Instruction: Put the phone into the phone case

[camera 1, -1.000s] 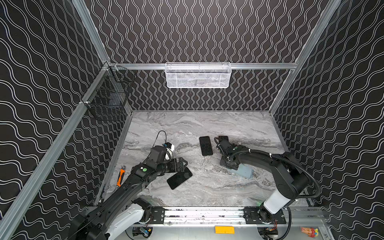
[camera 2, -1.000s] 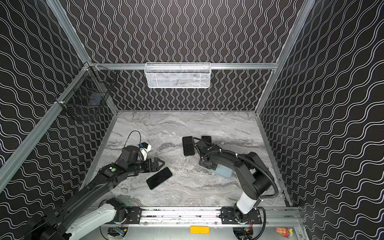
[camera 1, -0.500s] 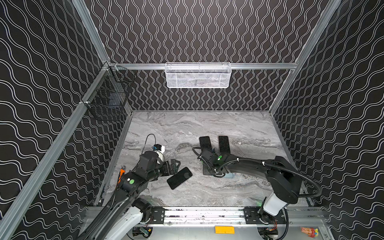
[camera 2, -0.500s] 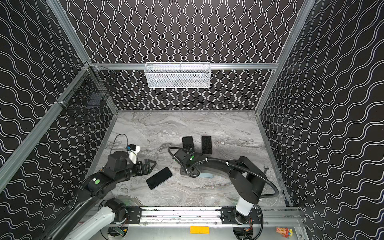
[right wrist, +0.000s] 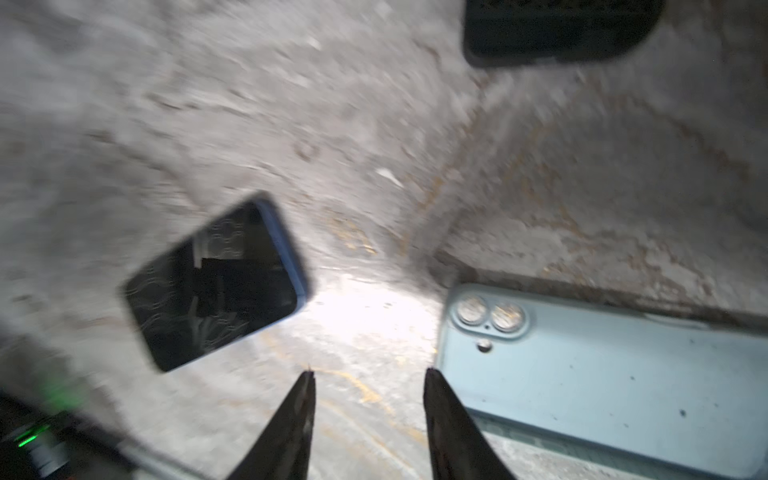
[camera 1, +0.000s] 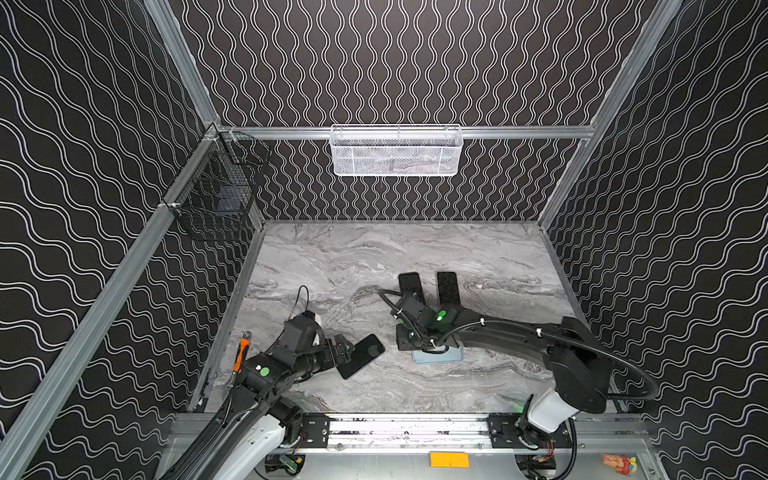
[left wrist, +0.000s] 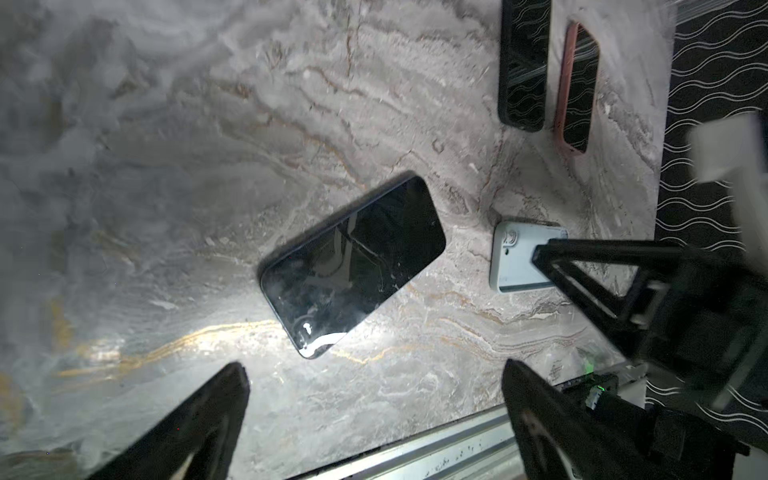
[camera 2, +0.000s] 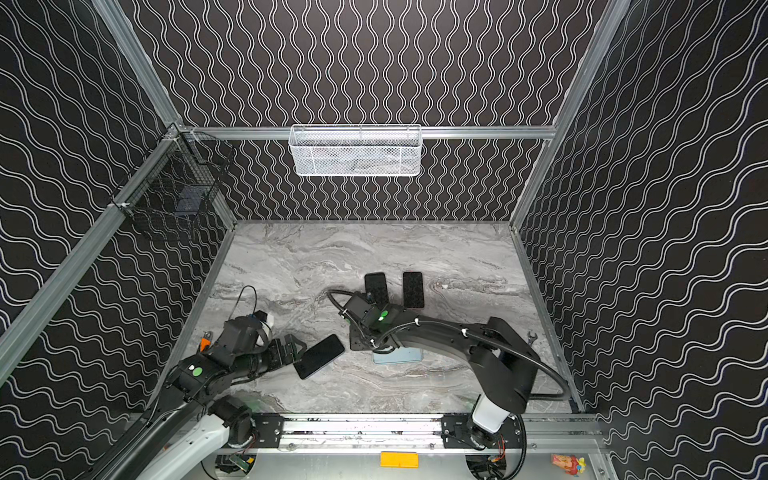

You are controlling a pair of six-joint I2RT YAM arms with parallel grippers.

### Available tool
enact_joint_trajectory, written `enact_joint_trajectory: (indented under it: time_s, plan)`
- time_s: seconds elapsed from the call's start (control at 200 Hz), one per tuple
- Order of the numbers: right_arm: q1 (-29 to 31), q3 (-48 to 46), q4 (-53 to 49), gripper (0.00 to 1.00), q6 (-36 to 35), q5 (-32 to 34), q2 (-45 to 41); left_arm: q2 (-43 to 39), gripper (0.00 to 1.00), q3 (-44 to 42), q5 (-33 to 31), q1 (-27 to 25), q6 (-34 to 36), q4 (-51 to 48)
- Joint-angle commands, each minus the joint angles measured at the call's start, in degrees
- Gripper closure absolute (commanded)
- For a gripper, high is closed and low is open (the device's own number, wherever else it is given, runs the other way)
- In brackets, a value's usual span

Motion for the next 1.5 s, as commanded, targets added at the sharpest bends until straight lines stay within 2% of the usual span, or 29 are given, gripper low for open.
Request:
enact_joint_trajectory:
  time_s: [0.0,0.135,0.24,0.34,0.691,0.906,1.076,1.256,1.497]
  plan:
    - [-3.5,-1.4,7.5,0.49,-2.9,-9.0,-1.4,0.3,0.01,-3.0,5.9,0.0,-5.4,4.5]
    - [-8.3,-2.4,15.6,0.43,-5.0,-22.1,1.4,3.5,0.02,-7.2,8.6,0.0,-5.4,11.0]
    - [-9.8,-0.7,15.9,0.37,-7.2,-26.6,5.7,6.2,0.01,-9.9,9.6,0.0,-6.0,15.9]
    - [-10.8,0.4,16.8,0.35,-8.5,-30.9,9.7,7.2,0.01,-11.8,8.8,0.1,-7.1,18.8]
    - [-11.0,2.4,21.1,0.33,-9.5,-39.7,19.1,10.7,0.01,-13.7,6.2,0.3,-6.1,23.6]
    - [-11.0,0.3,26.4,0.33,-8.8,-46.4,20.4,11.1,0.02,-14.3,6.1,0.5,-5.7,25.7]
    - [-11.0,-1.8,31.1,0.34,-7.6,-48.9,18.7,11.6,0.01,-15.1,6.9,0.4,-5.9,27.2]
    - [-11.0,-3.7,35.3,0.43,-6.2,-49.5,15.5,13.7,0.01,-15.0,8.0,0.5,-5.2,29.0]
    - [-11.0,-4.5,36.4,0.68,-5.5,-47.8,12.6,15.0,0.01,-14.5,8.4,0.5,-4.3,30.0]
